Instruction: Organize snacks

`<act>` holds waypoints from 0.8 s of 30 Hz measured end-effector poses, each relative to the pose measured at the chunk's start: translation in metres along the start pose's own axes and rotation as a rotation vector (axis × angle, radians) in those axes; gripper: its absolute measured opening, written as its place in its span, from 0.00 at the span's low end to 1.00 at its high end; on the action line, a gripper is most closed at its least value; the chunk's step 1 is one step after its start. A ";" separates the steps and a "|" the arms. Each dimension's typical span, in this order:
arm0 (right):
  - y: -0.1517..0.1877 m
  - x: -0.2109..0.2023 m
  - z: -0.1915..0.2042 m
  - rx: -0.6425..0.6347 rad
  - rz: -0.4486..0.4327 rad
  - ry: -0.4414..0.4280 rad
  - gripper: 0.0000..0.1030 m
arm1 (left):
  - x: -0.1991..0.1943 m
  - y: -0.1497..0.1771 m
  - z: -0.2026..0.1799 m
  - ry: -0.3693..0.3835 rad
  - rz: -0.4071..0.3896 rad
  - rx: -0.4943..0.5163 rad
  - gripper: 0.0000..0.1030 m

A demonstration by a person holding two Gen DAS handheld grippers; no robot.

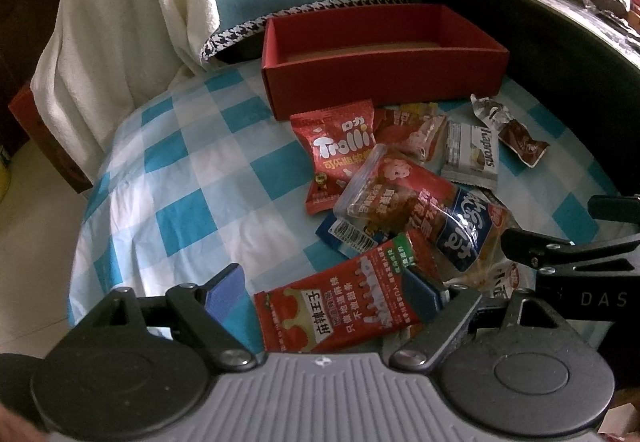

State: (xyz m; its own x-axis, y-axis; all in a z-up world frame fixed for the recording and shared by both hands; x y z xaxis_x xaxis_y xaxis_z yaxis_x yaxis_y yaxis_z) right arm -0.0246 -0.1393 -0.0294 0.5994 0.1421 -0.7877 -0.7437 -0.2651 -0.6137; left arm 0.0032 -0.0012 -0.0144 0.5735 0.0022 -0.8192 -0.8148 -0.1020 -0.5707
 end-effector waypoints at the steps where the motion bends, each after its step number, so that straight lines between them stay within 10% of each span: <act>1: 0.001 0.000 0.000 0.000 0.002 0.000 1.00 | 0.000 0.001 0.000 -0.001 0.001 0.002 0.78; 24: 0.002 0.003 0.001 -0.001 0.022 -0.002 1.00 | 0.001 0.001 -0.002 -0.013 0.003 0.021 0.77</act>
State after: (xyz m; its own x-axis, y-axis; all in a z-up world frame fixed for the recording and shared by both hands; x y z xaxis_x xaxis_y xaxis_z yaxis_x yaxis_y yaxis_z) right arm -0.0251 -0.1384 -0.0332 0.5824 0.1386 -0.8010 -0.7560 -0.2695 -0.5964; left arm 0.0031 -0.0029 -0.0153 0.5699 0.0144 -0.8216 -0.8183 -0.0810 -0.5691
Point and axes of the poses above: each gripper's, at about its wrist camera, not at the fingertips, and x roughly the way its jaws point, z to its left, y to its underside, the point moved 1 cm from there along x, roughly the way its jaws point, and after that the axes turned 13 degrees about -x, right-handed, at the moved point
